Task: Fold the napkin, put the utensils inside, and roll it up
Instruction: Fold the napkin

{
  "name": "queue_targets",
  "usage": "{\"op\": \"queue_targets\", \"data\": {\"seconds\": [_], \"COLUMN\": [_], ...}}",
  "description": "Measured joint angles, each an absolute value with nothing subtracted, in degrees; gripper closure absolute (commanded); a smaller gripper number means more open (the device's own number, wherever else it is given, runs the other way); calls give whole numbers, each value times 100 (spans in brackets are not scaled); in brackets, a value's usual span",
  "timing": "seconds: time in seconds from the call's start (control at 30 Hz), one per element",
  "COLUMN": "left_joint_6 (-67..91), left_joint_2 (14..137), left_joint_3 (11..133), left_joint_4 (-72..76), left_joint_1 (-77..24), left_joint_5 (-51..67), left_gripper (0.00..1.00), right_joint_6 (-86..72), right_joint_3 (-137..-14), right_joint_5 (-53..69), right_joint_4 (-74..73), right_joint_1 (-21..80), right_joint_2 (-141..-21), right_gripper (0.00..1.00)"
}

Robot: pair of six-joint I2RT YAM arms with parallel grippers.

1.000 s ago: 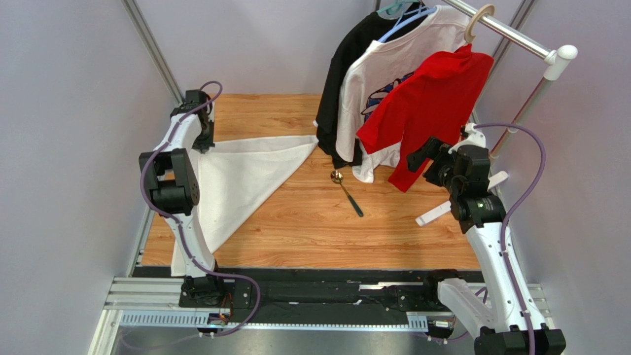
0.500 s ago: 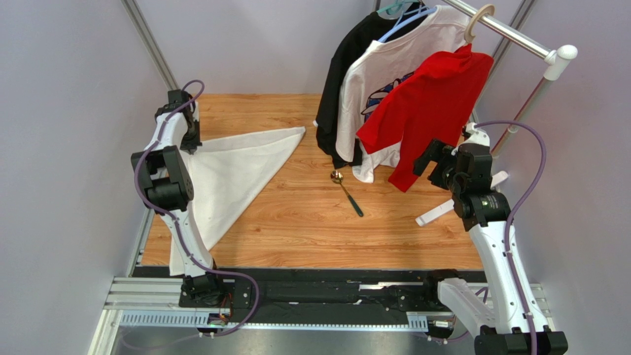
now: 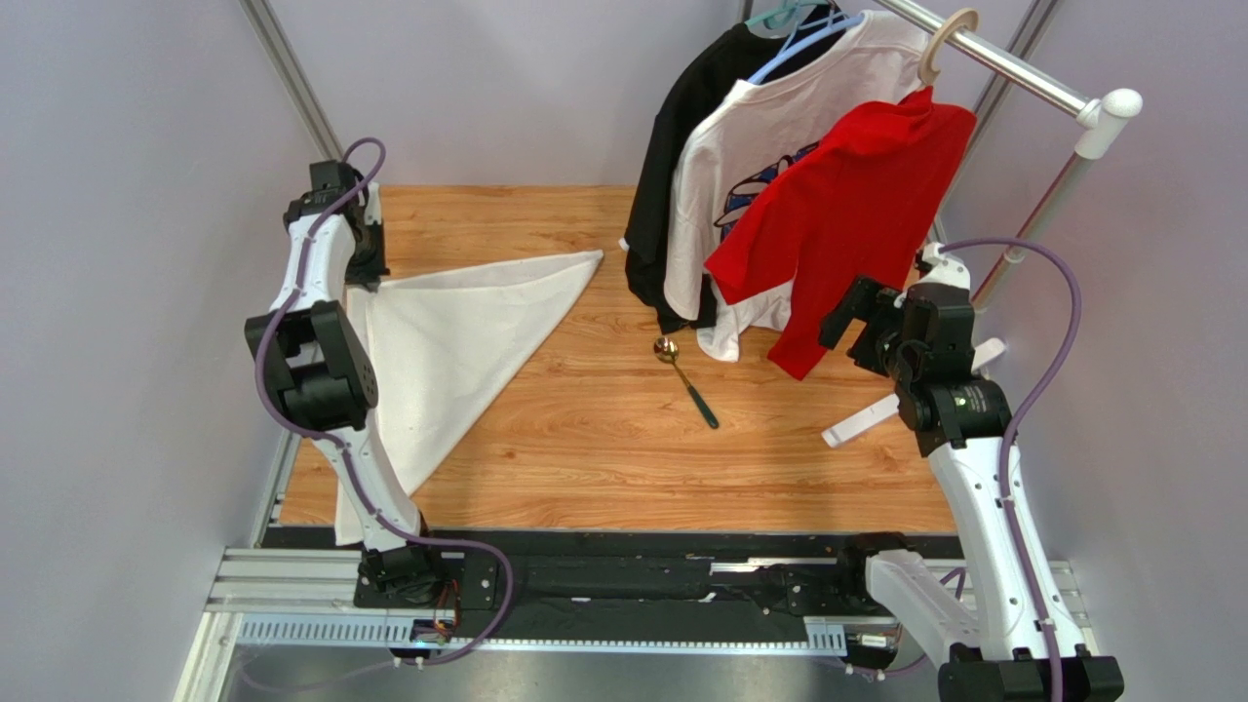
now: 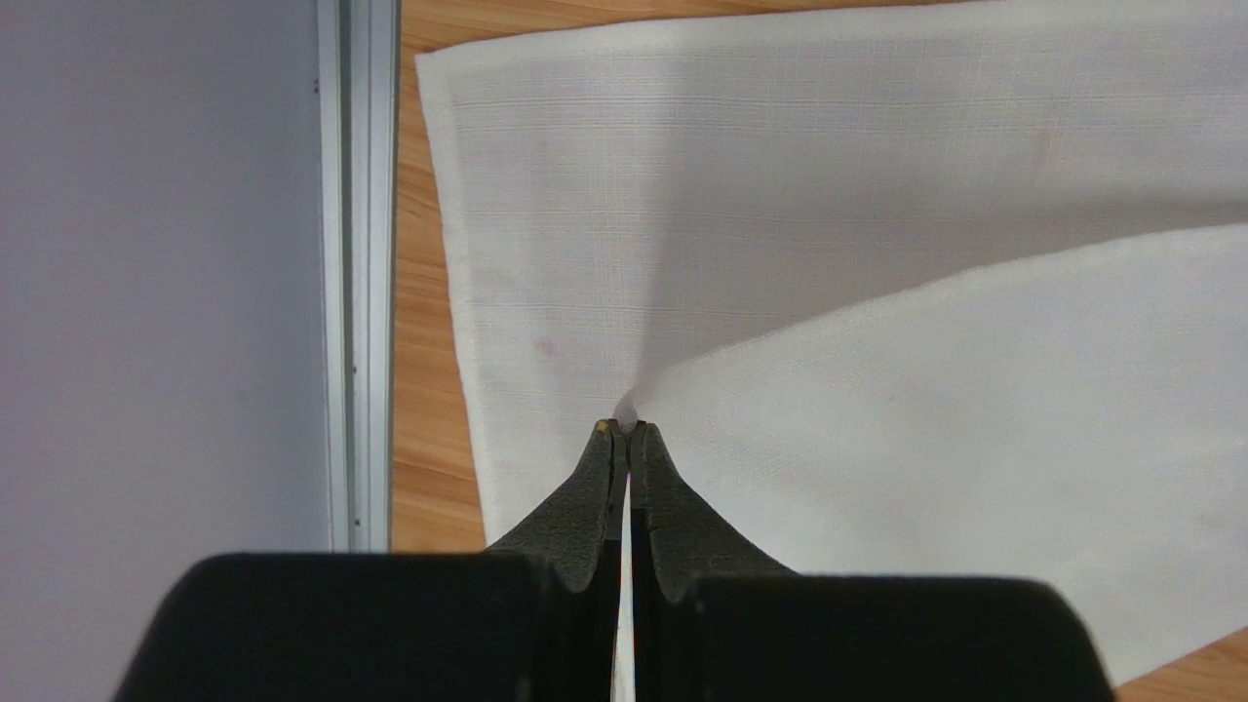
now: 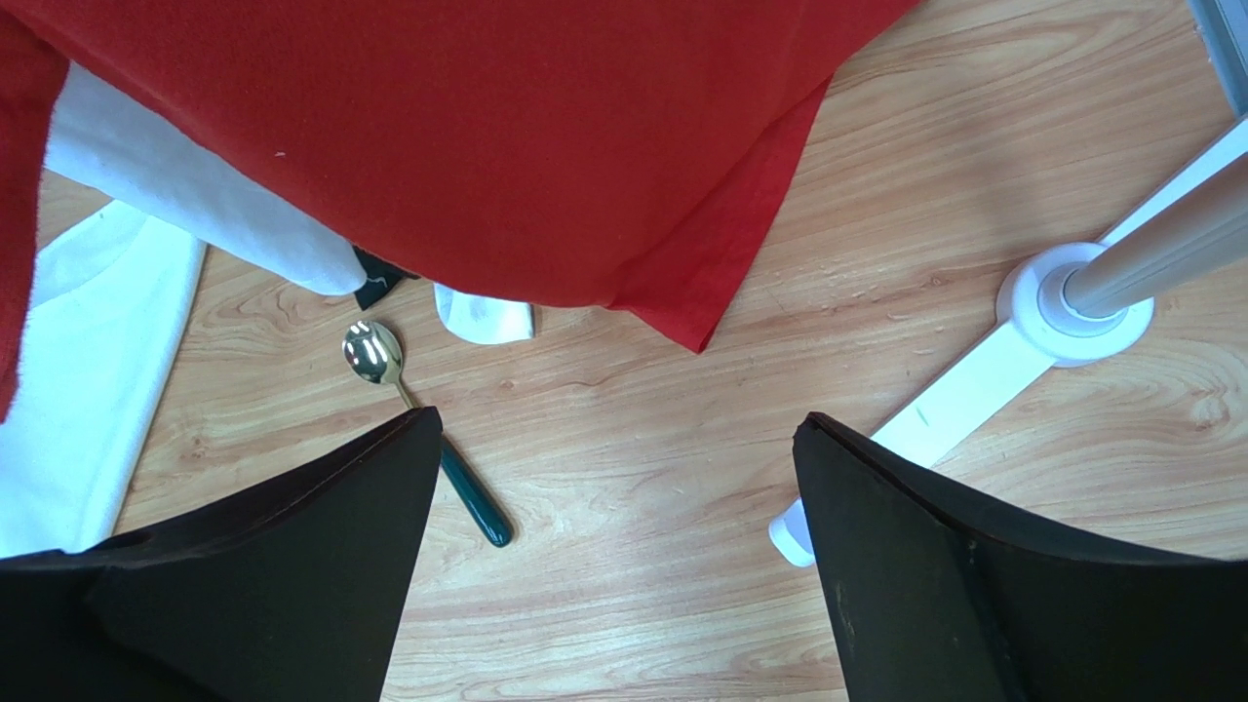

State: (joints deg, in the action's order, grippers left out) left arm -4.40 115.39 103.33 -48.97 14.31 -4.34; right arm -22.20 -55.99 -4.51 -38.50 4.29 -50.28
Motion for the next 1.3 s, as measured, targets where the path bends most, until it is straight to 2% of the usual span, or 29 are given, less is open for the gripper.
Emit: {"op": "queue_targets", "data": {"seconds": [0.6, 1.03, 1.3], "left_joint_6": [-416, -399, -401], "left_joint_2": [11574, 12302, 12339], "left_joint_3": [10910, 11271, 11271], "left_joint_4": [-5214, -5256, -5277], "left_joint_1": [1765, 1833, 1892], "left_joint_5": [-228, -290, -408], "left_gripper": [100, 100, 100], "right_joint_6": [-2200, -2200, -2200], "right_joint_3": [-5599, -5599, -5588], "right_joint_5": [-486, -480, -410], "right_joint_4": [-3879, -3872, -3828], "right_joint_1": [429, 429, 429], "right_joint_2": [-5236, -5400, -5559], "right_gripper": [6, 6, 7]}}
